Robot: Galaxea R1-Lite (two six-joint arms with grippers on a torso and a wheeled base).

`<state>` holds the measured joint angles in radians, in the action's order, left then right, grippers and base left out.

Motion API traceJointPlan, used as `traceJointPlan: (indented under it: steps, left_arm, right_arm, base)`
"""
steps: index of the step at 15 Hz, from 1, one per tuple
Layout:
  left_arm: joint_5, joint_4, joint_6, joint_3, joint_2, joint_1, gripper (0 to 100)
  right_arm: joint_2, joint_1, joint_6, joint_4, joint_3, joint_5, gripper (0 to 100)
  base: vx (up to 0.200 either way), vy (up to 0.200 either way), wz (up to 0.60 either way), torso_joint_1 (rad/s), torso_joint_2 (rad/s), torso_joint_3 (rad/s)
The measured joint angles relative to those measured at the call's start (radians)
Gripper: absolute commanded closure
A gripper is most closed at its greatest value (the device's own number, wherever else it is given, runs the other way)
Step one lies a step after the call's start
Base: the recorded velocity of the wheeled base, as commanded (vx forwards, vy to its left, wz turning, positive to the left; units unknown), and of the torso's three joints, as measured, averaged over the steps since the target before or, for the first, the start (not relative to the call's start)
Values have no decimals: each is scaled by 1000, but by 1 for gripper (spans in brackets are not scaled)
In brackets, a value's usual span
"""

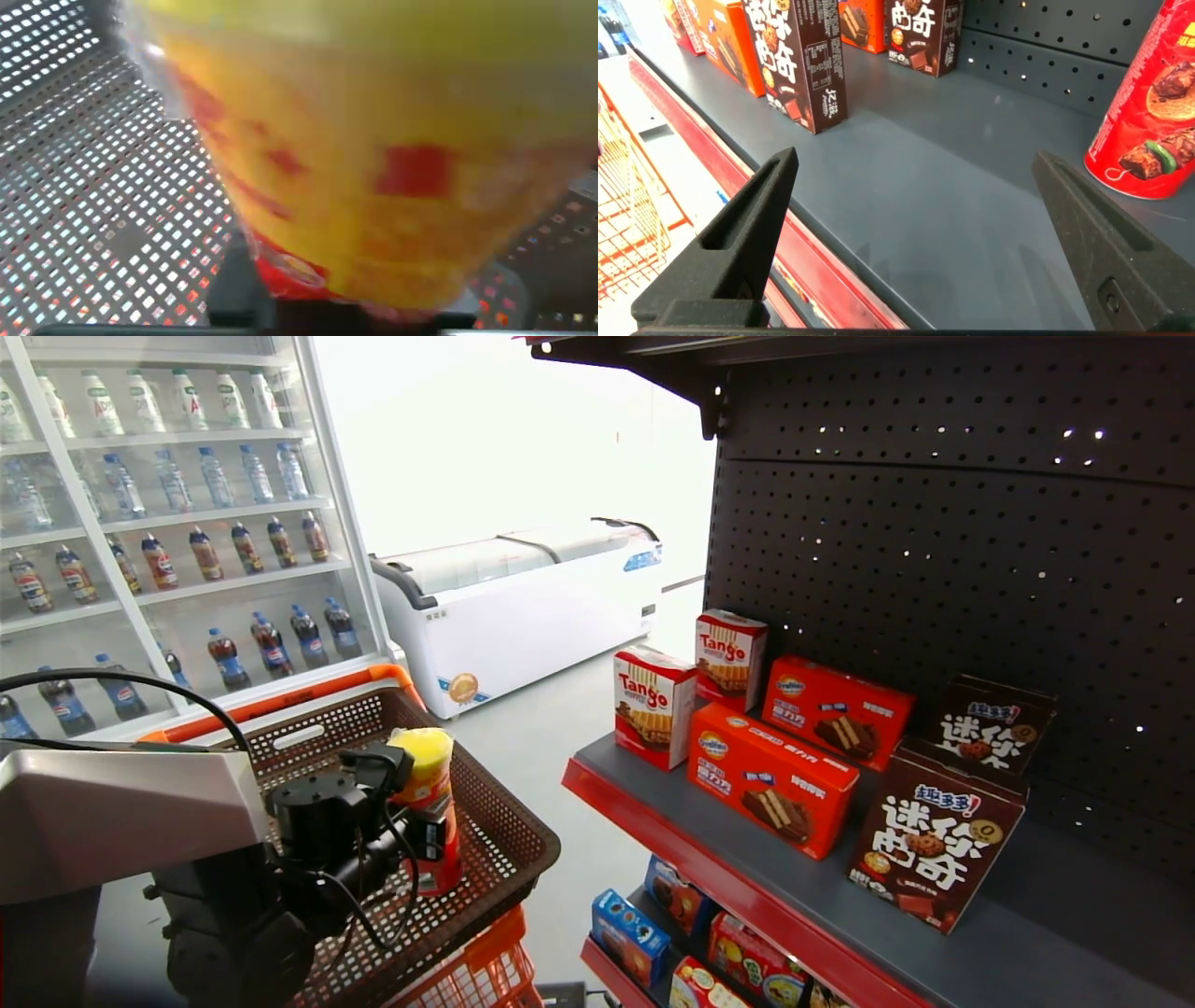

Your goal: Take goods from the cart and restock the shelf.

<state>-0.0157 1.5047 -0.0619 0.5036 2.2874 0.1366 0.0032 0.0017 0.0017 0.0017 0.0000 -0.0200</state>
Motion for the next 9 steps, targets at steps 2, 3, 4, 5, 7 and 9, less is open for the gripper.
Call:
traceJointPlan:
  steps: [2, 3, 4, 5, 7, 9]
  left_arm:
    - [-73, -6, 1, 1, -7, 5, 100]
    - [-125, -7, 6, 1, -14, 15, 100]
    - [-153, -4, 16, 1, -27, 26, 100]
    - [-158, -4, 21, -4, -43, 33, 100]
    - [-157, -16, 23, -14, -91, 42, 100]
    - [-157, -54, 11, -14, -143, 55, 100]
  right_arm:
    - [0, 0, 0, 0, 0, 0, 0]
    - [0, 0, 1, 0, 0, 0, 0]
    - [0, -1, 0, 0, 0, 0, 0]
    - [0, -1, 0, 0, 0, 0, 0]
    - [0, -1, 1, 0, 0, 0, 0]
    - [0, -1, 0, 0, 0, 0, 0]
  base:
    - [0, 0, 0, 0, 0, 0]
    - [0, 0, 0, 0, 0, 0]
    - [0, 0, 0, 0, 0, 0]
    - [0, 0, 0, 0, 0, 0]
    - [0, 0, 0, 0, 0, 0]
    - [0, 0, 0, 0, 0, 0]
